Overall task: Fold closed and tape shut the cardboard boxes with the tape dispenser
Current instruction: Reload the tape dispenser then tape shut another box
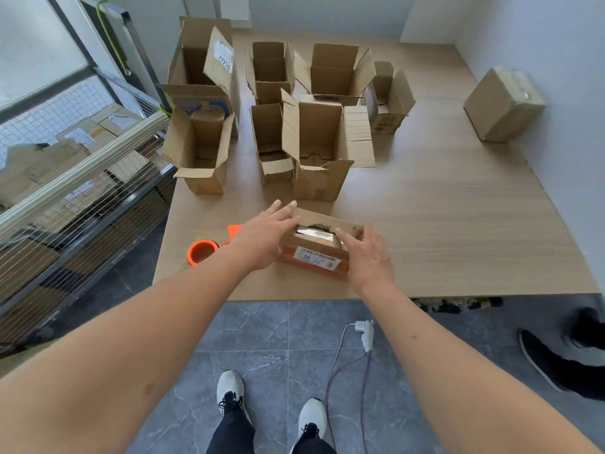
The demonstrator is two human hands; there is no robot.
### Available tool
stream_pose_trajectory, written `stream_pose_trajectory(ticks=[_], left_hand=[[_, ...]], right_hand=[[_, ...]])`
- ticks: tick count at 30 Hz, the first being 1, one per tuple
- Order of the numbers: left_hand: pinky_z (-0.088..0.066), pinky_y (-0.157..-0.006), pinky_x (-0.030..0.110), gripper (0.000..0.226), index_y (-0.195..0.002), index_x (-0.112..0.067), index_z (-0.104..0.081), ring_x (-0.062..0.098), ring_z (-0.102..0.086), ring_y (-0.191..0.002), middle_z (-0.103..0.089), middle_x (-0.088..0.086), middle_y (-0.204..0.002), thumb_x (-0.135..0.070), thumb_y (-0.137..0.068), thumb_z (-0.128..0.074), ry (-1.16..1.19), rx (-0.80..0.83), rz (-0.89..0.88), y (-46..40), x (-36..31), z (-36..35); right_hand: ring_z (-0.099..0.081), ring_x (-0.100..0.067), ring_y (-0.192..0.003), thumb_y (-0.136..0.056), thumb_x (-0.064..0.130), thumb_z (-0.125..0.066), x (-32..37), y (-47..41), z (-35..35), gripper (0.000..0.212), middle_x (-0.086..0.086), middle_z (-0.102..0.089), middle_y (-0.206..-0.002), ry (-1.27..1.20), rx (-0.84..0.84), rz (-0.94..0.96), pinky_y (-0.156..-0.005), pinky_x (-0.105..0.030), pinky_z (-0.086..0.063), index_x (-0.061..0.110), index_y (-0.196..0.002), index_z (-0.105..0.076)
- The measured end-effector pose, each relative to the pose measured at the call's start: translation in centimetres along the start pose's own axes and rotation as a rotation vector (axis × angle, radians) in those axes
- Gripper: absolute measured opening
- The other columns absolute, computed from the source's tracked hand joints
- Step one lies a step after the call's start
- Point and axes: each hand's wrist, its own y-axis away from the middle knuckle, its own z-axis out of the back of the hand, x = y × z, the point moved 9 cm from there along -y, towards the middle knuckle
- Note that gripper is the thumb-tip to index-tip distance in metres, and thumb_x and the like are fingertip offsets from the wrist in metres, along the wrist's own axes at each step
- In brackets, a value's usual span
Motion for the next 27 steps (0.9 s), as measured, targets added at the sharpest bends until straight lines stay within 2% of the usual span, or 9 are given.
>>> stream_pose_trajectory(ticks=[3,6,9,11,13,16,19,23,27], left_hand=[[-0.033,-0.121,0.040,0.079,-0.160,-0.033,-0.024,0.016,-0.007,-0.157,-0.006,-0.013,-0.170,0.005,-0.097,-0.052,0.037,0.108,-0.011,-0.1,0.2,-1.4],[-0.034,-0.120,0.039,0.064,-0.155,-0.035,-0.040,0.020,-0.023,-0.152,-0.016,-0.010,-0.168,-0.010,-0.100,-0.061,0.039,0.056,-0.038,0.4,0.3,-1.3],[-0.033,-0.119,0.043,0.050,-0.143,-0.036,-0.056,0.023,-0.029,-0.146,-0.031,-0.004,-0.160,-0.030,-0.096,-0.069,0.030,-0.012,-0.075,0.9,0.0,-0.6],[-0.033,-0.117,0.043,0.048,-0.139,-0.035,-0.060,0.021,-0.030,-0.144,-0.037,-0.003,-0.153,-0.043,-0.092,-0.071,0.036,-0.028,-0.075,1.1,-0.4,-0.3],[-0.035,-0.116,0.041,0.047,-0.136,-0.032,-0.063,0.020,-0.033,-0.141,-0.042,-0.002,-0.147,-0.049,-0.093,-0.068,0.057,-0.047,-0.073,1.3,-0.7,-0.1],[-0.043,-0.109,0.039,0.034,-0.129,-0.028,-0.069,0.019,-0.044,-0.127,-0.049,0.000,-0.135,-0.035,-0.095,-0.069,0.076,-0.077,-0.103,1.2,-1.2,0.5],[-0.050,-0.099,0.039,0.038,-0.129,-0.025,-0.070,0.019,-0.052,-0.117,-0.050,0.000,-0.129,-0.024,-0.091,-0.075,0.110,-0.063,-0.105,0.8,-1.2,0.9],[-0.054,-0.090,0.042,0.035,-0.121,-0.021,-0.074,0.024,-0.058,-0.106,-0.051,0.003,-0.123,-0.021,-0.086,-0.080,0.105,-0.070,-0.110,0.3,-1.4,1.2],[-0.052,-0.084,0.047,0.028,-0.111,-0.016,-0.079,0.029,-0.057,-0.096,-0.055,0.008,-0.114,-0.018,-0.083,-0.082,0.100,-0.138,-0.108,0.0,-1.7,1.4]], right_hand=[[-0.042,-0.027,-0.120,-0.092,0.016,-0.070,-0.5,-0.3,0.6,0.065,-0.005,-0.042,-0.135,0.089,-0.118,0.011,-0.090,-0.039,-0.051,0.042,-0.146,-0.045],[-0.038,-0.030,-0.133,-0.091,0.008,-0.069,-0.6,-0.5,-0.4,0.076,-0.008,-0.038,-0.148,0.066,-0.121,0.020,-0.100,-0.041,-0.049,0.038,-0.153,-0.038],[-0.004,-0.034,-0.156,-0.091,0.004,-0.062,-0.6,-1.3,-2.0,0.093,-0.007,-0.008,-0.169,0.050,-0.034,0.046,-0.125,-0.046,-0.021,0.038,-0.161,-0.012],[0.012,-0.035,-0.156,-0.091,0.007,-0.059,-0.5,-2.1,-2.6,0.099,-0.004,0.009,-0.171,0.078,0.016,0.065,-0.128,-0.047,-0.003,0.040,-0.161,0.003],[0.020,-0.037,-0.154,-0.092,0.013,-0.057,-0.6,-2.7,-3.0,0.099,-0.004,0.016,-0.170,0.073,0.053,0.061,-0.127,-0.051,0.004,0.041,-0.160,0.008],[0.025,-0.040,-0.152,-0.093,0.024,-0.056,-0.2,-2.8,-3.4,0.092,-0.005,0.019,-0.169,-0.007,0.079,0.041,-0.124,-0.056,0.010,0.038,-0.160,0.005],[0.027,-0.041,-0.150,-0.093,0.029,-0.057,0.0,-2.6,-3.6,0.093,-0.007,0.018,-0.169,-0.047,0.084,0.037,-0.123,-0.056,0.009,0.035,-0.161,0.006],[0.023,-0.046,-0.151,-0.092,0.032,-0.061,0.4,-2.8,-3.4,0.104,-0.012,0.015,-0.169,-0.042,0.072,0.075,-0.123,-0.057,0.004,0.049,-0.155,0.019],[0.027,-0.046,-0.149,-0.092,0.055,-0.054,0.6,-3.1,-3.8,0.089,-0.013,0.017,-0.169,-0.023,0.097,0.069,-0.123,-0.057,0.005,0.047,-0.158,0.005]])
